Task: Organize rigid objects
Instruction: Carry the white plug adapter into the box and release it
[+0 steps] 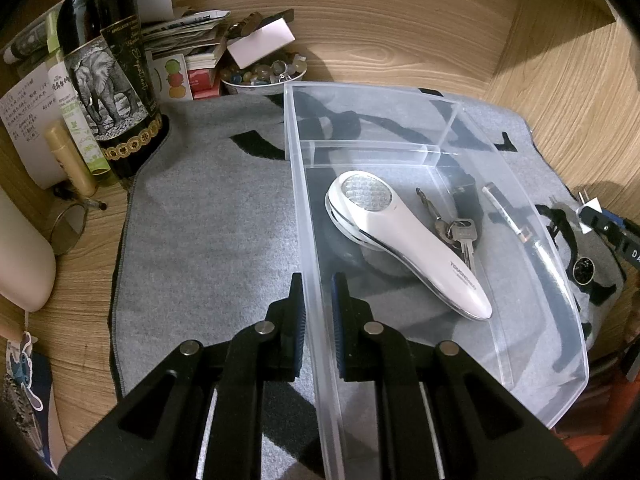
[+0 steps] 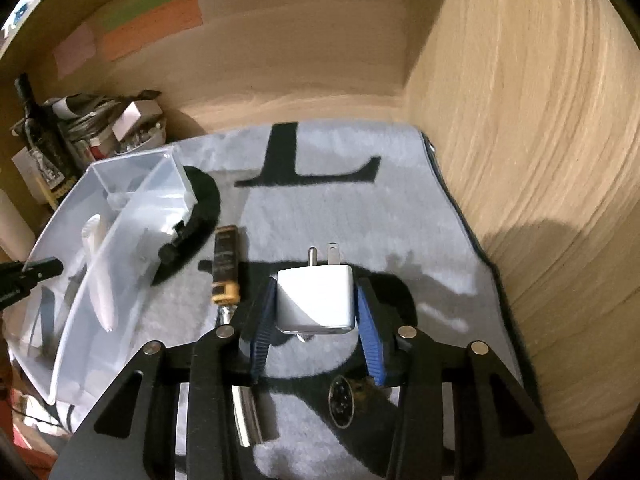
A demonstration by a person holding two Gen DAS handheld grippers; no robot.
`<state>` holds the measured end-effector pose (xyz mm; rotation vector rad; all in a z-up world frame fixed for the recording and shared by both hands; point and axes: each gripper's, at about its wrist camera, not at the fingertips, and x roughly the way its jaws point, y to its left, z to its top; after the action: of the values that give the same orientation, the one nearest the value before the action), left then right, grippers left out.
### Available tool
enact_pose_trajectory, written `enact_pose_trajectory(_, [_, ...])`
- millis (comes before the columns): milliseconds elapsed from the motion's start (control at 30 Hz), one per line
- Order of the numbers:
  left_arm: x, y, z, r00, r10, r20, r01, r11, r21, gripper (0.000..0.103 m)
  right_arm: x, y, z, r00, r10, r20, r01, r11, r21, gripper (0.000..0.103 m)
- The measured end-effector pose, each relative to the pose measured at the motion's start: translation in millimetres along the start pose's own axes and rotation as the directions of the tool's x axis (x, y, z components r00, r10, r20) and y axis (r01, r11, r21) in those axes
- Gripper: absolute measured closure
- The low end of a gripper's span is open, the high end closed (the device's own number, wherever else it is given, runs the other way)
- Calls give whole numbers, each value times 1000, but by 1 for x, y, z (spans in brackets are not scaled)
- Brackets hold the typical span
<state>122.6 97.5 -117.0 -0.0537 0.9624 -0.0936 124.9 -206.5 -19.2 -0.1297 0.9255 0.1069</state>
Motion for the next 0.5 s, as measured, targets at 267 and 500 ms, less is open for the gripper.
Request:
enact_pose_trajectory(267, [-1, 0, 0, 1000, -1, 2, 1, 1000, -1, 91, -17, 26, 22, 995, 62, 81, -57, 997, -58, 67])
enact_pose_trajectory(500, [-2, 0, 1, 1000, 0, 7, 1, 1000, -1, 91, -23, 61, 39, 979, 158, 128, -139, 979, -147, 67])
